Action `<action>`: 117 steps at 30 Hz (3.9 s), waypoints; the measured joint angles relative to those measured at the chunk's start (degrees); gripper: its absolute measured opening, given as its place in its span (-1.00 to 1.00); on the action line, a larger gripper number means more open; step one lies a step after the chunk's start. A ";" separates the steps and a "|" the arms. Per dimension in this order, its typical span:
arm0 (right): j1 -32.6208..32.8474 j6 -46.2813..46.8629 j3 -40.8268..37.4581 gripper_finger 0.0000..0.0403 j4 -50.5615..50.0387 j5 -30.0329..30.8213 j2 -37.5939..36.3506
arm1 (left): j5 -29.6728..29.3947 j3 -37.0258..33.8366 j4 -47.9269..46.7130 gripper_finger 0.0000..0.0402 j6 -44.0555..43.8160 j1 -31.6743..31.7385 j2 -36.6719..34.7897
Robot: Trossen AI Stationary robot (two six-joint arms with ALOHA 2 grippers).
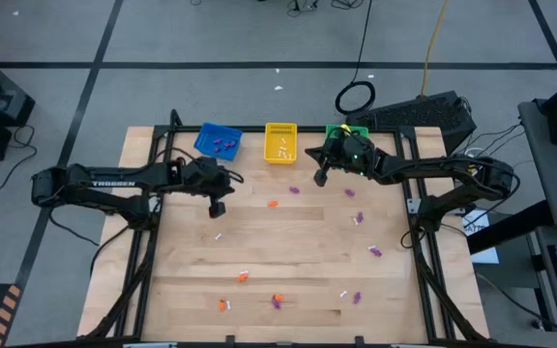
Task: Sort Halloween decoration
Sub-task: Put the white bone toy into the yellow bin
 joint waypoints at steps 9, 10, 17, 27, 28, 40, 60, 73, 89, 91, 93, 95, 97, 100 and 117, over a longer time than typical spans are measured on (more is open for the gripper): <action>-0.02 0.64 0.00 -1.00 0.02 0.00 0.00 | -5.74 0.36 -10.23 -0.96 -17.17 0.22 0.00; -0.02 0.65 0.00 -1.00 0.02 0.00 0.00 | -5.72 0.36 -11.03 -0.93 -18.41 0.49 0.02; 0.00 0.67 0.00 -1.00 0.02 -0.02 0.00 | -7.33 0.36 -13.77 -0.52 -26.91 3.05 0.03; 0.00 1.94 0.00 -1.00 0.00 -0.02 0.00 | -1.52 0.36 -17.09 -0.37 -26.72 7.96 8.77; 0.01 1.90 0.00 -1.00 0.00 -0.02 0.00 | -1.22 0.36 -17.14 -0.37 -26.64 8.13 9.90; 0.00 2.08 0.00 -1.00 -0.07 -0.02 0.00 | 0.29 0.32 -18.76 -0.37 -26.00 8.33 17.11; 0.00 2.14 0.00 -1.00 -0.46 -0.02 0.02 | 1.45 0.43 -16.38 -0.94 -10.34 8.50 19.28; 0.00 2.14 0.00 -1.00 -0.48 -0.02 0.02 | 1.61 4.11 -19.60 -0.96 -6.53 8.50 19.14; 0.00 1.53 0.00 -1.00 -2.00 -0.02 0.02 | 2.37 13.52 -23.27 -0.97 -2.34 8.48 18.95; 0.00 1.53 0.00 -1.00 -1.99 -0.02 0.02 | 3.43 14.04 -23.23 -0.97 -2.05 8.48 18.95; 0.00 1.53 0.00 -1.00 -1.99 -0.02 0.02 | 4.00 14.63 -22.87 -0.97 -2.08 8.48 18.95; 0.00 1.53 0.00 -1.00 -1.92 -0.02 0.02 | 4.25 15.32 -21.43 -0.97 -2.58 8.48 18.95; 0.00 1.53 0.00 -1.00 -1.92 -0.02 0.02 | 4.39 16.43 -19.59 -0.97 -5.45 8.65 19.04; 0.00 1.53 0.00 -1.00 -1.94 -0.02 0.02 | 6.24 18.99 -17.57 -0.97 -7.08 9.67 20.92; -0.07 0.66 0.00 -1.00 -2.14 0.13 0.02 | 7.67 43.21 -9.78 -0.97 0.91 14.90 43.73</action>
